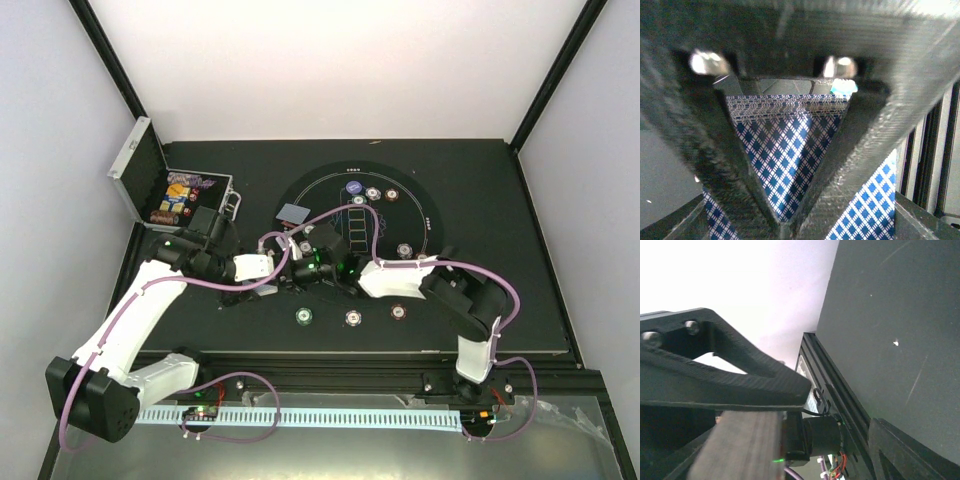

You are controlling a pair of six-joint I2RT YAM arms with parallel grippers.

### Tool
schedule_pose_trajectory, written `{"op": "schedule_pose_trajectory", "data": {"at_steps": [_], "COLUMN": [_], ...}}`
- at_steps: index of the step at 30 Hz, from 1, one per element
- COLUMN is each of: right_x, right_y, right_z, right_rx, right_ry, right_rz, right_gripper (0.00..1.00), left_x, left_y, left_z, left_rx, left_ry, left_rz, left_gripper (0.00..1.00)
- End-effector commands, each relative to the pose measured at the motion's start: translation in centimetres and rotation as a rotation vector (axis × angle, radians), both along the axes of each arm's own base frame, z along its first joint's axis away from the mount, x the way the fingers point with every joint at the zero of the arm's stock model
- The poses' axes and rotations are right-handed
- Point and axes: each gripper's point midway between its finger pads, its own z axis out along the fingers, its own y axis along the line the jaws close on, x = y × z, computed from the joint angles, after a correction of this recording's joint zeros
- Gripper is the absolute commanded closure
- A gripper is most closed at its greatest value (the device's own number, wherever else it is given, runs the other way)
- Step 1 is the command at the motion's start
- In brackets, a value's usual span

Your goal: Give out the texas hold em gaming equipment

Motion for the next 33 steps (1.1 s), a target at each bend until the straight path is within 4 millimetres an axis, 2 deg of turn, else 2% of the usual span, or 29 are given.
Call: {"op": "schedule_pose_trajectory", "data": {"at_steps": [1,4,13,23,33], "right_x": [-0.1,0.3,1.0,1.3,1.7], "right_y": [0.5,-0.3,-2.9,-4.4,-5.2], "right_z": [0.0,-0.9,-2.2,-0.2,2.0], "right_rx": [0.012,-0.009,-0.053,-0.059,-0.061], "right_ry": [0.002,0.012,0.022,-0.020,-0.061], "right_rz": [0.030,0.024,-0.013,-0.036,-0.067], "right_gripper": [0.28,0.34,0.39,0.48,0.79], "left_x": [0.1,0.1,0.3,0.5,0.7], "left_y": [-0.5,-0.4,-0.3,-0.1,0.0], "left_z": [1.6,1.7,1.7,1.5,1.3], "left_rx": [-0.023,-0.018,-0.008,0.008,0.011], "left_ry": [-0.039,-0.045,-0.046,-0.049,-0.054], "left_rz": [-0.029,-0.028,-0.022,-0.012,-0.007], "left_gripper": [0.99,0.98,0.98,0.98,0.98]}}
